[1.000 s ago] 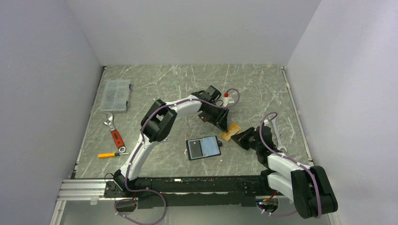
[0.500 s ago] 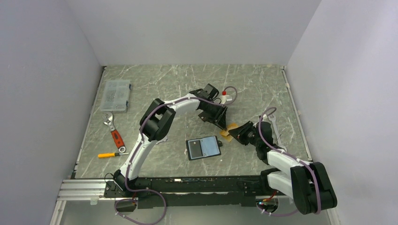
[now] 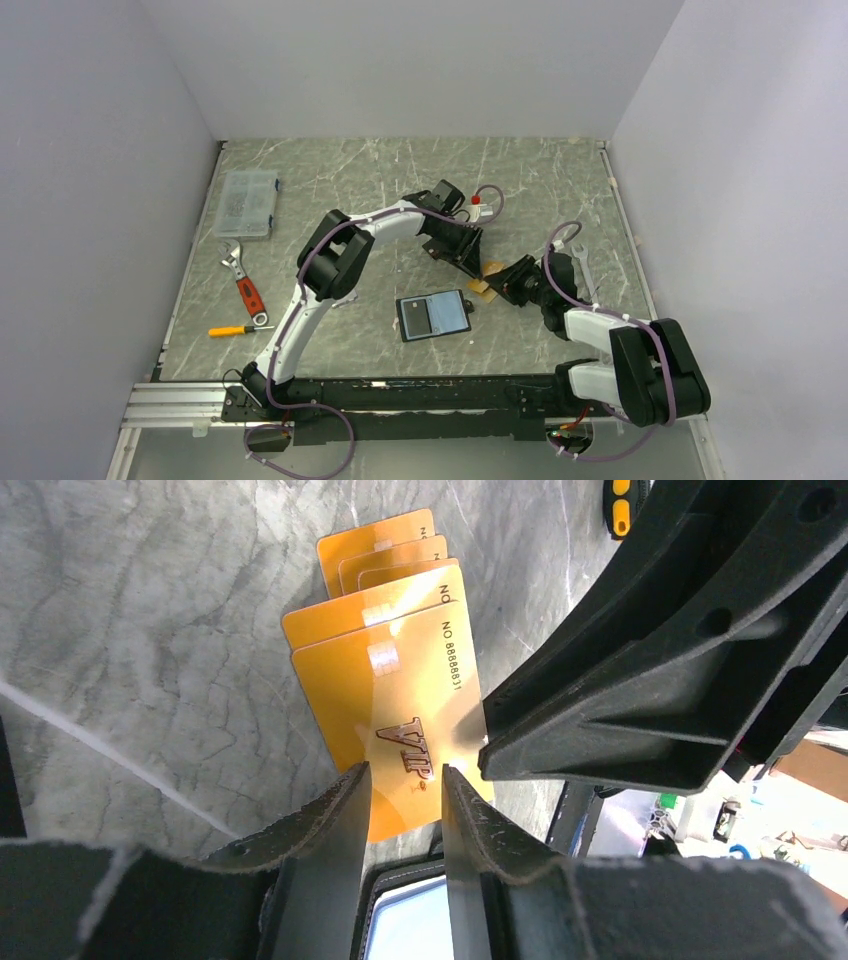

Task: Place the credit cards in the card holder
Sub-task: Pick up the credit card from the center of the board.

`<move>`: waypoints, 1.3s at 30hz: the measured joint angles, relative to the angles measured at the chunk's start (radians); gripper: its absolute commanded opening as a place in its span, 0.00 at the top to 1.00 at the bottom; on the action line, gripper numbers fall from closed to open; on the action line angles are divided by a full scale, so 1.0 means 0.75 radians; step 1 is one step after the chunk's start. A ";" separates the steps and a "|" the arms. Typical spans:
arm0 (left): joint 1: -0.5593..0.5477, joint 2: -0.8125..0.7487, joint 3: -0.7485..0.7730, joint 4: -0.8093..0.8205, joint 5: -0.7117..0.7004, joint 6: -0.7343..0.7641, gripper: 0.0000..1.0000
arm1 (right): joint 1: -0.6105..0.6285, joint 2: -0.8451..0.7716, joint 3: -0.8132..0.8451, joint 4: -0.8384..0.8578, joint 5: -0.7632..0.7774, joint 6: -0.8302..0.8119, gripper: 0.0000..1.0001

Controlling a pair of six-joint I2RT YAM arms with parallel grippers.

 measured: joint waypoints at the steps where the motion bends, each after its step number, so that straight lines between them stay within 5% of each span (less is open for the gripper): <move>1: 0.000 -0.001 0.000 0.001 0.001 -0.001 0.62 | 0.000 0.001 0.006 -0.011 0.007 -0.004 0.82; 7: 0.021 -0.001 0.000 0.002 0.020 -0.017 0.60 | -0.003 -0.005 0.053 -0.077 0.037 -0.040 1.00; 11: 0.058 -0.003 0.000 0.007 0.040 -0.037 0.57 | -0.016 -0.015 0.080 -0.146 0.057 -0.070 1.00; 17: 0.128 -0.047 -0.014 0.022 0.078 -0.074 0.38 | -0.054 -0.113 0.114 -0.268 0.057 -0.124 1.00; 24: 0.187 -0.134 -0.090 0.107 0.146 -0.135 0.32 | -0.107 -0.345 0.120 -0.334 -0.048 -0.185 1.00; 31: 0.159 -0.181 -0.331 0.442 0.275 -0.391 0.31 | -0.142 -0.466 0.119 -0.297 -0.227 -0.209 1.00; 37: 0.137 -0.180 -0.479 0.949 0.385 -0.754 0.39 | -0.163 -0.500 0.119 -0.247 -0.318 -0.209 1.00; 39: 0.144 -0.174 -0.497 1.147 0.408 -0.896 0.49 | -0.173 -0.509 0.120 -0.221 -0.328 -0.208 1.00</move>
